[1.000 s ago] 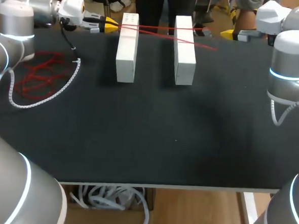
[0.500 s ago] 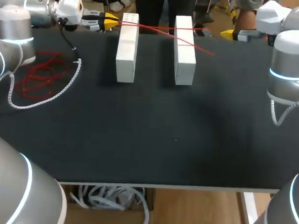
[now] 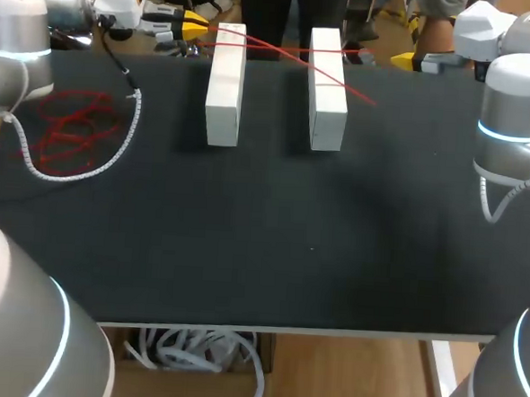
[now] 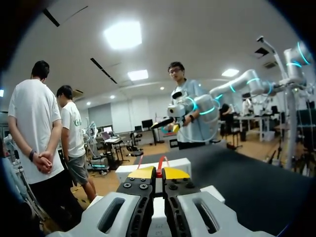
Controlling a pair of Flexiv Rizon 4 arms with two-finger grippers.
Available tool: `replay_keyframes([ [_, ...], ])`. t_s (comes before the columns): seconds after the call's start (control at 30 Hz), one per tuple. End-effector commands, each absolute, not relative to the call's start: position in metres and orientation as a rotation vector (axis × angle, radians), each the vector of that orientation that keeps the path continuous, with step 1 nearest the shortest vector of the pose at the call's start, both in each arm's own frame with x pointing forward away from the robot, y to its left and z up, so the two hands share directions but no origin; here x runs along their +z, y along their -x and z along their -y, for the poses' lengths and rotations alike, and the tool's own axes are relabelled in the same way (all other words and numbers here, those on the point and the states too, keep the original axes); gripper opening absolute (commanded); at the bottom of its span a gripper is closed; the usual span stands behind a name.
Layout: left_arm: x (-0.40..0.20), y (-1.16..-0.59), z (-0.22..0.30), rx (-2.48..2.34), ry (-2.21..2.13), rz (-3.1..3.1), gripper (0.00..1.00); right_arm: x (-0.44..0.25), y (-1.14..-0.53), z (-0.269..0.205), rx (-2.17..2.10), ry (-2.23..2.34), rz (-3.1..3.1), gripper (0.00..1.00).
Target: Grab the tape and strap the tape.
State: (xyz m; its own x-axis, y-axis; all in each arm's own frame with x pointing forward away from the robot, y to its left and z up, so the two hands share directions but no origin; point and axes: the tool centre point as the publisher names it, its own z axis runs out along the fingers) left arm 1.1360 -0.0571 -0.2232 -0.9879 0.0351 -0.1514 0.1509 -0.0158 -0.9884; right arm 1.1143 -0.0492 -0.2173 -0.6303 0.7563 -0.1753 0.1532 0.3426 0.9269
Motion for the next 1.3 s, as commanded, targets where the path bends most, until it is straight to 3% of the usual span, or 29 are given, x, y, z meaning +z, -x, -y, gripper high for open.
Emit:
replay_keyframes([
  [0.03,-0.219,-1.128,0.059,-2.071,-0.042,-2.107,0.0,-0.217,-1.114,0.049,1.291,-0.792,-2.009,1.0],
  [0.87,-0.157,-1.093,0.109,-2.391,-0.091,-1.808,0.0,-0.217,-1.114,0.049,1.291,-0.792,-2.009,1.0],
  [1.3,-0.137,-1.055,0.109,-2.401,-0.01,-1.791,0.0,-0.217,-1.114,0.049,1.291,-0.792,-2.009,1.0],
])
